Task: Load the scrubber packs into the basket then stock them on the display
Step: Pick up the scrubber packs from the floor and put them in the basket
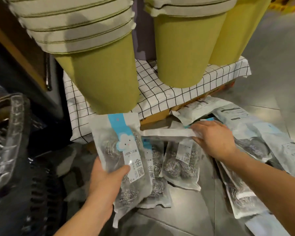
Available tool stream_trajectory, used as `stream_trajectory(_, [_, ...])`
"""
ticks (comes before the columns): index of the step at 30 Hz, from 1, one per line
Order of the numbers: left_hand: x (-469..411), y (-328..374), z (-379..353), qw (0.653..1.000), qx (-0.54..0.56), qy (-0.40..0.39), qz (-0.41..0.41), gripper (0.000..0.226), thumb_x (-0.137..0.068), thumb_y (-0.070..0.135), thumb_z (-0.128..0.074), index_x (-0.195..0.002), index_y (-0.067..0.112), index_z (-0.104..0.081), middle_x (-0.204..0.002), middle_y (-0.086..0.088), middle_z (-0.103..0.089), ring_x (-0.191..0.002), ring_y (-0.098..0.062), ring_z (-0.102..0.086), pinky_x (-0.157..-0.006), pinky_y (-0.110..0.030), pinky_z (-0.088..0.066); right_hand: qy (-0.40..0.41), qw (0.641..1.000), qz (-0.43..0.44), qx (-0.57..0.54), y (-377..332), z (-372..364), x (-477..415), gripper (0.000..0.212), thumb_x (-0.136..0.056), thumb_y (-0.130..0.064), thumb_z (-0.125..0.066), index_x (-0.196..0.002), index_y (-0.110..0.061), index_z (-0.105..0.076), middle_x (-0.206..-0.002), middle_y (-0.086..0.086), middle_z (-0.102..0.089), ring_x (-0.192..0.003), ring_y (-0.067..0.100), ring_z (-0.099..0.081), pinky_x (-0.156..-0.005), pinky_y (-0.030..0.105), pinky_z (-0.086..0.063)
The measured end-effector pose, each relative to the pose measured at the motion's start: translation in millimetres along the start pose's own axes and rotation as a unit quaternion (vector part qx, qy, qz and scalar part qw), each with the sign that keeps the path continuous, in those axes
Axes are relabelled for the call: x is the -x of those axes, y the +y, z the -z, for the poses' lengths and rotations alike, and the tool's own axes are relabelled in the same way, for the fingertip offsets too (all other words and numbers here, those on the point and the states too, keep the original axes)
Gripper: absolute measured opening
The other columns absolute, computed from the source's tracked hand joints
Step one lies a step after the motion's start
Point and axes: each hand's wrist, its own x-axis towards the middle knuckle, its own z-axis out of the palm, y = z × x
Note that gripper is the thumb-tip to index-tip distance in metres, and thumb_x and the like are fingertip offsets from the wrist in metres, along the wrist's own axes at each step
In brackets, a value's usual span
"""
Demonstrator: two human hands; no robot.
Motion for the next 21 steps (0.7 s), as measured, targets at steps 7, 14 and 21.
stream_trajectory(7, [50, 92, -17, 0.992, 0.059, -0.029, -0.107, 0.037, -0.082, 0.006, -0.075, -0.112, 0.024, -0.062, -0.098, 0.008, -0.073, -0.088, -0.010, -0.070, -0.060, -0.023, -0.048, 0.094, 0.995, -0.002, -0.037, -17, 152, 19, 0.030, -0.086, -0.041, -0.073, -0.110, -0.022, -0.075, -0.102, 0.001, -0.076, -0.096, 0.028, -0.069, -0.079, 0.037, -0.051])
stream_trajectory(14, [88, 227, 49, 0.967, 0.085, -0.080, -0.224, 0.062, -0.068, 0.023, -0.082, -0.121, 0.034, -0.052, -0.111, 0.013, -0.069, -0.101, -0.010, -0.067, -0.081, -0.034, -0.055, 0.147, 0.983, 0.071, -0.079, -89, 336, 6, 0.034, -0.088, -0.045, -0.057, -0.113, -0.026, -0.070, -0.107, 0.000, -0.073, -0.101, 0.028, -0.066, -0.081, 0.048, -0.056])
stream_trajectory(21, [81, 293, 262, 0.948, 0.012, 0.002, -0.319, 0.051, -0.071, 0.009, -0.082, -0.116, 0.021, -0.061, -0.102, 0.004, -0.076, -0.092, -0.015, -0.074, -0.076, -0.036, -0.061, 0.168, 0.955, 0.206, -0.130, -252, 422, -30, 0.030, -0.090, -0.048, -0.067, -0.098, -0.019, -0.070, -0.092, 0.006, -0.071, -0.090, 0.028, -0.065, -0.083, 0.046, -0.052])
